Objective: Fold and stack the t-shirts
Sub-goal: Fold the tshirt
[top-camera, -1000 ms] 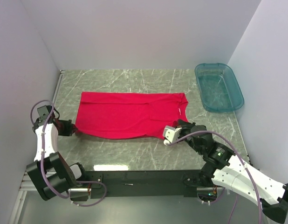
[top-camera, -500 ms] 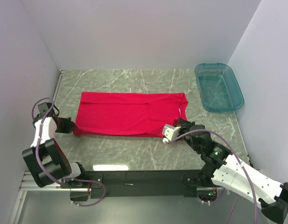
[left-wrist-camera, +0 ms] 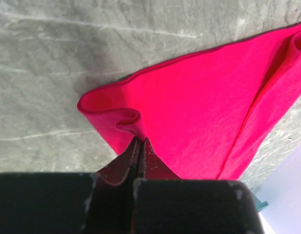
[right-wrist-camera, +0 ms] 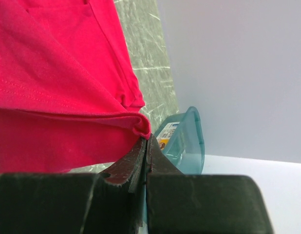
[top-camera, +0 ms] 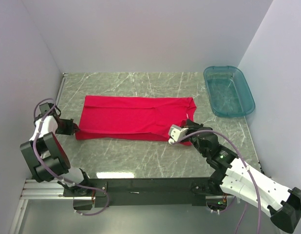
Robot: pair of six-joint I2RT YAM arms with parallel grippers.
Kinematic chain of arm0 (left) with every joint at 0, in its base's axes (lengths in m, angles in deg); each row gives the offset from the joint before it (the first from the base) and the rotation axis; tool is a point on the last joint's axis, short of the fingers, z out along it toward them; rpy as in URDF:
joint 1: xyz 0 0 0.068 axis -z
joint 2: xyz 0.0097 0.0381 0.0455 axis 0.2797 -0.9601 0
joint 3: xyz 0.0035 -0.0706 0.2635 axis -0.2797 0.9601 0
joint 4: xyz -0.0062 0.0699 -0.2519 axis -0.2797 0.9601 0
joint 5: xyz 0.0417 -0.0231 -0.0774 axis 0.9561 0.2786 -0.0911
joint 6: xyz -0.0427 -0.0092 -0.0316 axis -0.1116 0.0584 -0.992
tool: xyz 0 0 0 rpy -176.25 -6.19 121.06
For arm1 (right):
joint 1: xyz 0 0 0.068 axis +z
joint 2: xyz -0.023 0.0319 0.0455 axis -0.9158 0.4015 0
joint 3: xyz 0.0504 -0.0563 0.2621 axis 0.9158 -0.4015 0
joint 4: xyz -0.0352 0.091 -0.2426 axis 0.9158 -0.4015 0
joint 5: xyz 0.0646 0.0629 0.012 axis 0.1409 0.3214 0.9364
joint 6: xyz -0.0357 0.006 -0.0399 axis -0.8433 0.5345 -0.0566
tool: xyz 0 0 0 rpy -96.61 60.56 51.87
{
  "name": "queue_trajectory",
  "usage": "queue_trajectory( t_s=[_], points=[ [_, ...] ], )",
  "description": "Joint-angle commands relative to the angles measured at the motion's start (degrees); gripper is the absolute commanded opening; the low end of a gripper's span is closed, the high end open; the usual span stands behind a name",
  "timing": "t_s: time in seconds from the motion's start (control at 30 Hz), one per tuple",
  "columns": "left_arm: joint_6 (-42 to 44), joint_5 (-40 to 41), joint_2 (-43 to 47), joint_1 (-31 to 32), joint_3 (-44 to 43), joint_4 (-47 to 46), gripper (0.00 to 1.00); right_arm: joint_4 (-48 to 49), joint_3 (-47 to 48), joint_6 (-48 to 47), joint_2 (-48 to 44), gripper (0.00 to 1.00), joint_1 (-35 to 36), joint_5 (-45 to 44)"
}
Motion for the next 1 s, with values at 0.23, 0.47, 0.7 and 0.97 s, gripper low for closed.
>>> queue_trajectory(
  t_s=[0.23, 0.47, 0.7, 0.97],
  points=[
    [3.16, -2.26, -5.48, 0.06, -5.77, -2.98, 0.00, 4.69, 0.33, 0.34, 1.16, 0.00, -2.04, -1.28],
    [4.84, -3.67, -8.30, 2.43, -8.15, -2.54, 0.00, 3.90, 0.68, 0.69, 1.25, 0.00, -2.66, -1.02],
    [5.89, -2.18, -8.91, 4.10, -11.74, -0.79, 0.00, 3.10, 0.42, 0.78, 0.72, 0.00, -2.75, -1.11],
    [7.21, 0.19, -10.76, 5.86, -15.18, 1.06, 0.00, 3.89, -0.37, 0.78, 0.37, 0.00, -3.10, -1.02]
  ],
)
